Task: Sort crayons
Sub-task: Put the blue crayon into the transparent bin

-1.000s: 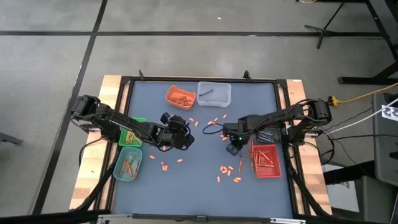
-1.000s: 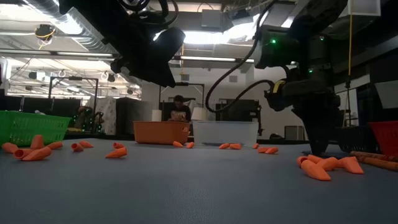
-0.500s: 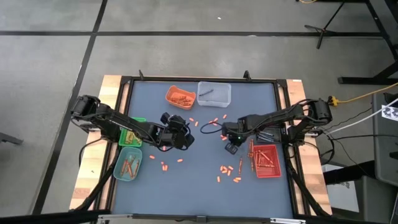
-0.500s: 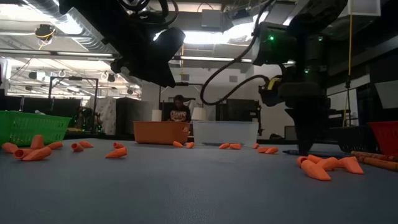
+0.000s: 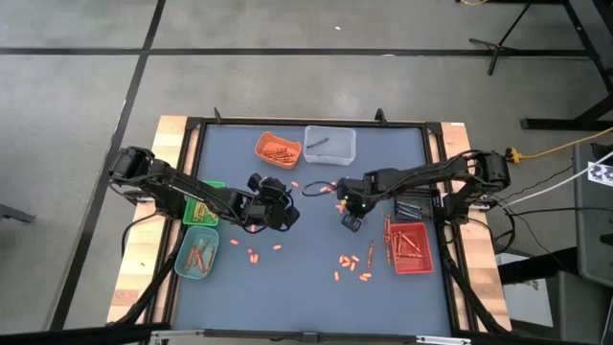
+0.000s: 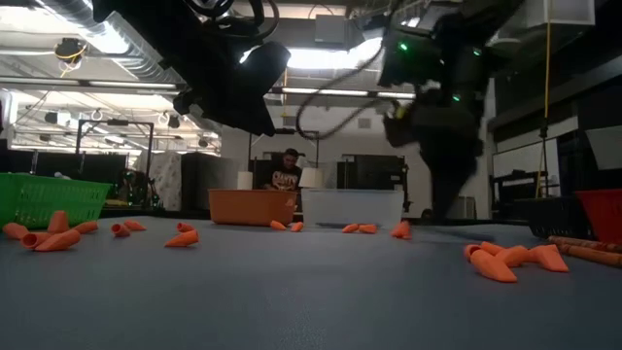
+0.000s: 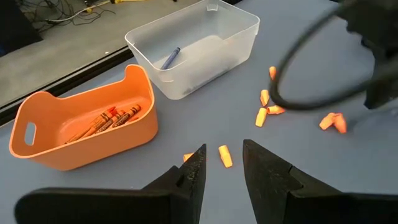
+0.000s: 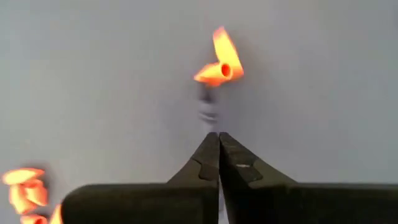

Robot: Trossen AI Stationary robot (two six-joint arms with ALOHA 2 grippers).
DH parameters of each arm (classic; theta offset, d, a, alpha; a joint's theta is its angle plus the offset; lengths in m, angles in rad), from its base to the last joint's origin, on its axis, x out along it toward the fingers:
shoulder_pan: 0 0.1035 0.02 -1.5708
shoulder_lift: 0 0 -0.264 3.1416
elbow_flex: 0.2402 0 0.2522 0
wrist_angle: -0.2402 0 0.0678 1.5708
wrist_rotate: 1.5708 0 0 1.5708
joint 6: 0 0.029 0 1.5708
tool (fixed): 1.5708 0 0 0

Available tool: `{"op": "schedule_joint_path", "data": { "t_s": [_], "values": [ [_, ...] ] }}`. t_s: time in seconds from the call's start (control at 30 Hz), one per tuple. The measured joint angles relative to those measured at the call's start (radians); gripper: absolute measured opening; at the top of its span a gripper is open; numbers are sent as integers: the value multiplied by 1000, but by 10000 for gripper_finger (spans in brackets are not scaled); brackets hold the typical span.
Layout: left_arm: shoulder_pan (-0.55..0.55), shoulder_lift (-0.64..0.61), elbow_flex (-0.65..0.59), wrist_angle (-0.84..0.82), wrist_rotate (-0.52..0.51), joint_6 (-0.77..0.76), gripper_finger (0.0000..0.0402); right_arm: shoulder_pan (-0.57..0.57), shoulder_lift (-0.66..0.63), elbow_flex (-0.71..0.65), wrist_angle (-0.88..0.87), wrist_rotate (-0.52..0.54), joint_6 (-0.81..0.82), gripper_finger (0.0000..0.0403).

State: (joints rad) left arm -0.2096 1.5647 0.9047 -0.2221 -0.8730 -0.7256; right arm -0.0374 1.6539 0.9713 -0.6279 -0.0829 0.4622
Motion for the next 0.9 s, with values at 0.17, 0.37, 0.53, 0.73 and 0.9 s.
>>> {"op": "schedule_joint_path", "data": {
  "t_s": [0.17,0.37,0.53,0.73,0.9],
  "values": [
    [0,0,0,0,0,0,89,-68,0,99,-8,65,-141,0],
    [0,0,0,4,2,-4,89,-160,0,218,-7,189,-288,0],
    [0,0,0,9,4,-4,89,-217,0,254,-10,150,-331,0],
    [0,0,0,74,119,25,89,-215,0,254,-82,-38,-373,0],
    [0,53,1,327,304,200,89,-220,0,254,-207,-37,-431,0]
  ]
}}
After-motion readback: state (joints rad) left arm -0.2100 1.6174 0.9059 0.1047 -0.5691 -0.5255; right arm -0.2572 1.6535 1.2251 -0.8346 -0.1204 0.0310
